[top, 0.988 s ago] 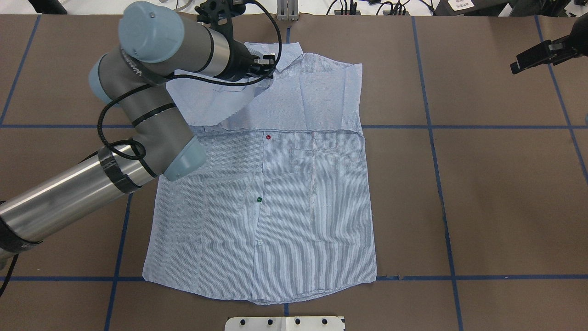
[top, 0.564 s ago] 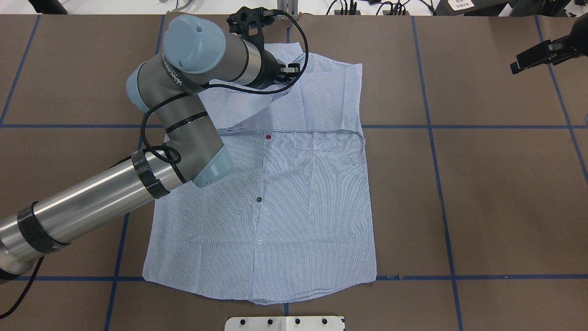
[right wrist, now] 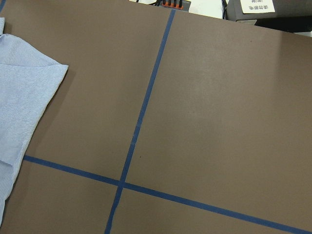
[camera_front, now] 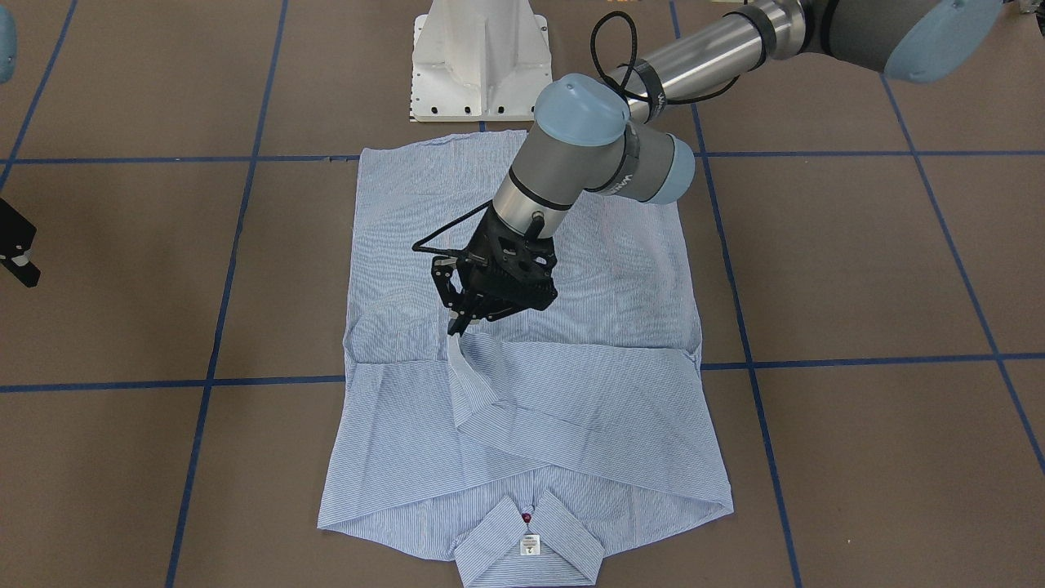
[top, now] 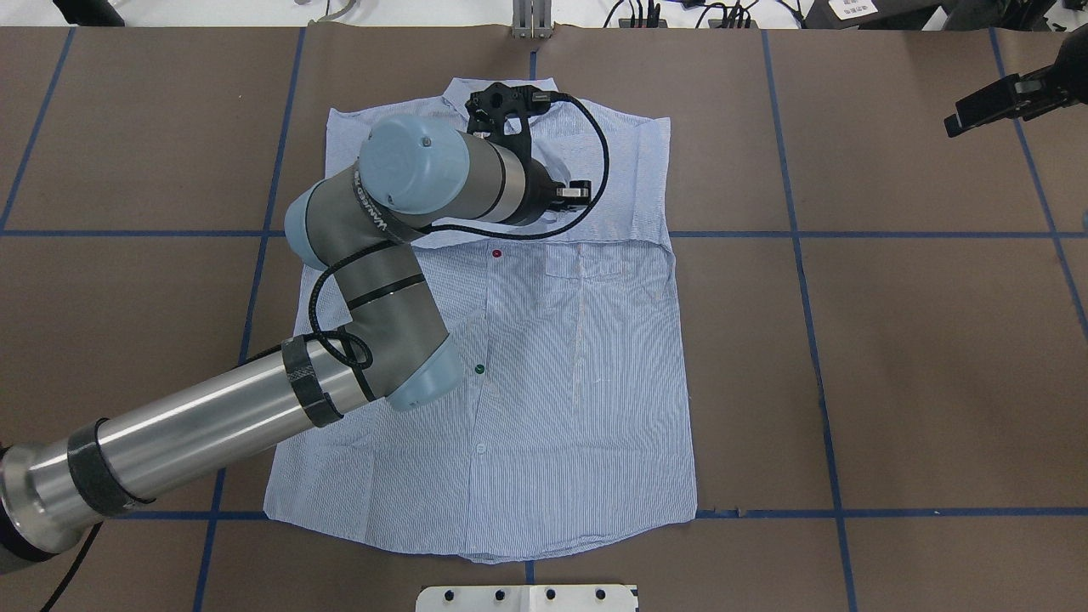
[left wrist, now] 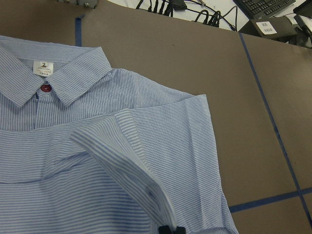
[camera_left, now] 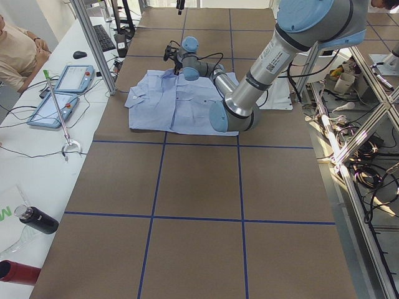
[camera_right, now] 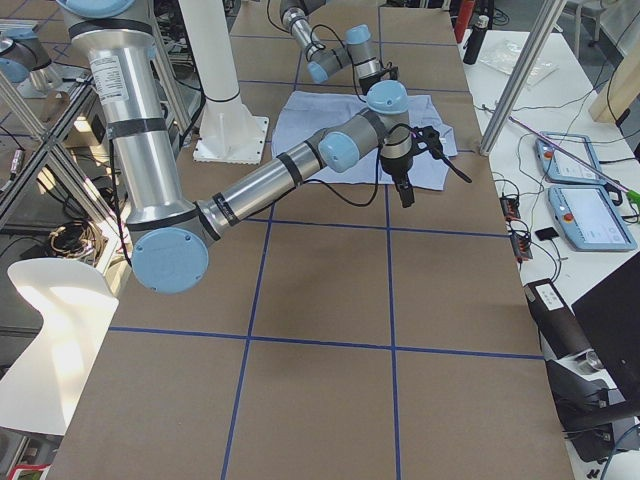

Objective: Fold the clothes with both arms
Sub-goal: 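Fold the sleeve with the left gripper across the shirt toward the collar, then release the sleeve with the left gripper while both grippers move to the hem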

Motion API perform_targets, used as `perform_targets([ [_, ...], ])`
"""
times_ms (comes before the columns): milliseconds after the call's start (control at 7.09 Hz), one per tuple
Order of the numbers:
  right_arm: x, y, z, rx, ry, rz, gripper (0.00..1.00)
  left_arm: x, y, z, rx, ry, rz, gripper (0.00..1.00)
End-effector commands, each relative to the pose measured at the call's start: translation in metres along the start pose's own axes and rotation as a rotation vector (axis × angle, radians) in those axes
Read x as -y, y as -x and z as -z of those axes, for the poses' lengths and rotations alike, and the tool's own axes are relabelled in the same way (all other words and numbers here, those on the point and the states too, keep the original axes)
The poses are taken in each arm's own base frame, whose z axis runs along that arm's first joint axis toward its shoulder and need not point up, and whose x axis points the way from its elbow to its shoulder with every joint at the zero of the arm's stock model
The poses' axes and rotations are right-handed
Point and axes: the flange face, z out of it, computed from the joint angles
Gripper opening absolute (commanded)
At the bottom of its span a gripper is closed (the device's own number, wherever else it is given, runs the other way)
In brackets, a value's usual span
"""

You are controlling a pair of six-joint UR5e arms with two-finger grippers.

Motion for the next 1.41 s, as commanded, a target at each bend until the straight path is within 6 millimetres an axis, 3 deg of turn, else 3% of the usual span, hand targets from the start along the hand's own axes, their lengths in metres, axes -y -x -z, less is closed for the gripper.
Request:
perform_targets([
  [0,0.0,0.0,-0.001,0.0,0.002,0.001,1.0,-0.026,-0.015,-0.006,-0.034,-0.031,-0.004,1.0],
  [282,0.001,0.006,-0.001,0.007,0.0,-0.01,1.0,-0.028,-0.012,0.002,-0.043,-0.033,-0.01,1.0],
  [564,-0.012,0.069,-0.009,0.024,-0.008,-0.095,1.0,-0.04,0.009,0.035,0.08,0.062,-0.139,1.0],
  [705,-0.028,0.11,-0.014,0.015,-0.028,-0.152,1.0,-0.045,0.022,0.074,0.133,0.087,-0.198,1.0],
  [847,-0.046,0.143,-0.017,0.035,-0.022,-0.197,1.0,-0.064,0.059,0.12,0.123,0.084,-0.227,1.0],
  [988,-0.064,0.171,-0.021,0.05,-0.014,-0.251,1.0,-0.076,0.076,0.153,0.111,0.078,-0.229,1.0],
  [1129,-0.1,0.201,-0.028,0.035,-0.025,-0.256,1.0,-0.087,0.097,0.176,0.12,0.083,-0.221,1.0],
  [1270,-0.137,0.22,-0.024,0.036,-0.023,-0.292,1.0,-0.104,0.134,0.194,0.16,0.104,-0.214,1.0],
])
